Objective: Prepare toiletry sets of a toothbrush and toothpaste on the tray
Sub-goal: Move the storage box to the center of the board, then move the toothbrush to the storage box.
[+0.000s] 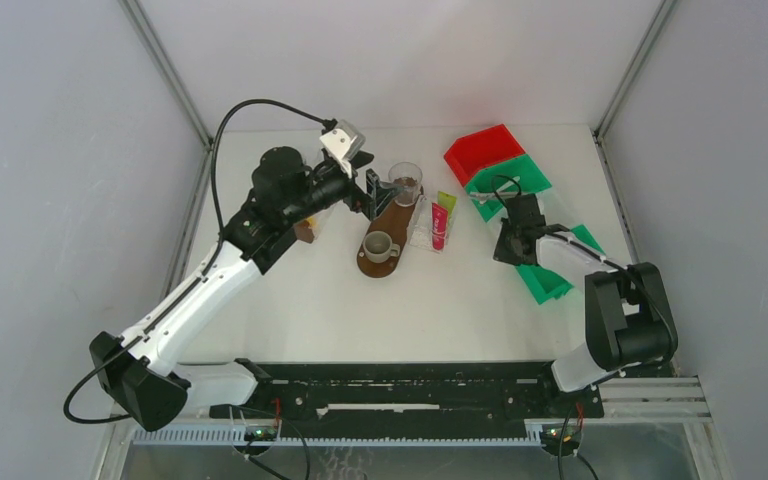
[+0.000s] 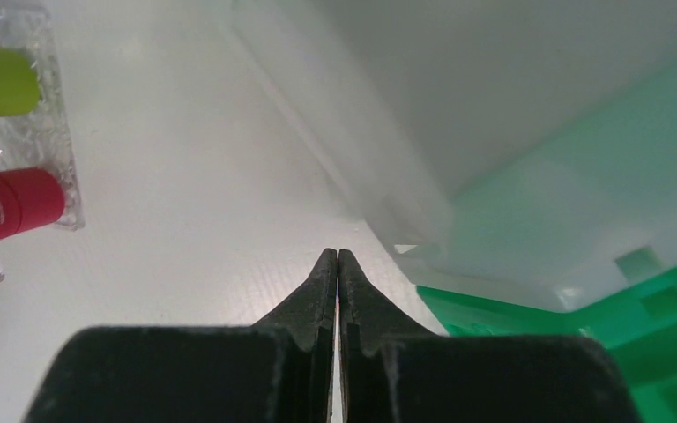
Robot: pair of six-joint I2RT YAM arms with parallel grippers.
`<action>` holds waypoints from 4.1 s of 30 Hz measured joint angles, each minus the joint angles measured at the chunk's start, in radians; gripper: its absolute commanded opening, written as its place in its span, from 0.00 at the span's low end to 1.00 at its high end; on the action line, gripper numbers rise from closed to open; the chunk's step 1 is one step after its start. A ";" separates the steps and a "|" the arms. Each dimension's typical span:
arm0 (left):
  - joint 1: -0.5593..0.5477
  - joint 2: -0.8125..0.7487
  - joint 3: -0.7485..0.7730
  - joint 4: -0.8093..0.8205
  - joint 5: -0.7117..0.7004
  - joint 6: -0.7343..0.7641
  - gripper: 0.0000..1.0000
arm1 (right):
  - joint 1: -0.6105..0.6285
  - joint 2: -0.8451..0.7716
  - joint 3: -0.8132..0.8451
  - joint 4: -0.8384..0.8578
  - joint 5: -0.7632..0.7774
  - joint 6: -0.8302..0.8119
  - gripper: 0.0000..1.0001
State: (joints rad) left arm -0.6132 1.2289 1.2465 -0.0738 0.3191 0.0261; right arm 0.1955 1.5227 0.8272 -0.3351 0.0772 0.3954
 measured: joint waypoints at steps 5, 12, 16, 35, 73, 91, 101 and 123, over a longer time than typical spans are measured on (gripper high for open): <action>0.000 -0.003 0.000 0.012 0.003 0.000 0.90 | -0.031 0.000 0.000 -0.020 0.035 0.048 0.05; 0.000 -0.004 0.000 0.014 0.009 0.000 0.90 | -0.074 -0.024 -0.020 -0.045 0.081 0.092 0.05; 0.000 -0.006 0.000 0.023 0.010 0.000 0.90 | -0.101 -0.063 -0.045 -0.052 0.109 0.108 0.05; -0.002 -0.018 -0.003 0.048 0.026 0.000 0.91 | -0.230 -0.250 -0.131 -0.033 0.116 0.127 0.09; 0.010 -0.034 -0.056 0.117 0.047 0.000 0.92 | -0.119 0.255 0.420 0.089 -0.188 0.124 0.50; 0.014 -0.047 -0.071 0.140 0.051 -0.001 0.92 | -0.115 0.367 0.538 -0.052 -0.029 0.384 0.39; 0.014 -0.050 -0.071 0.144 0.051 -0.001 0.92 | -0.116 0.372 0.553 -0.090 -0.033 0.438 0.23; 0.014 -0.051 -0.073 0.159 0.051 -0.001 0.92 | -0.140 0.414 0.574 -0.072 -0.107 0.445 0.22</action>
State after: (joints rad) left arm -0.5987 1.1774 1.1736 0.0853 0.3706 0.0254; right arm 0.0559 1.9369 1.4014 -0.4076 -0.0299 0.8402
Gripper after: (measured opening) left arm 0.918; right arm 0.244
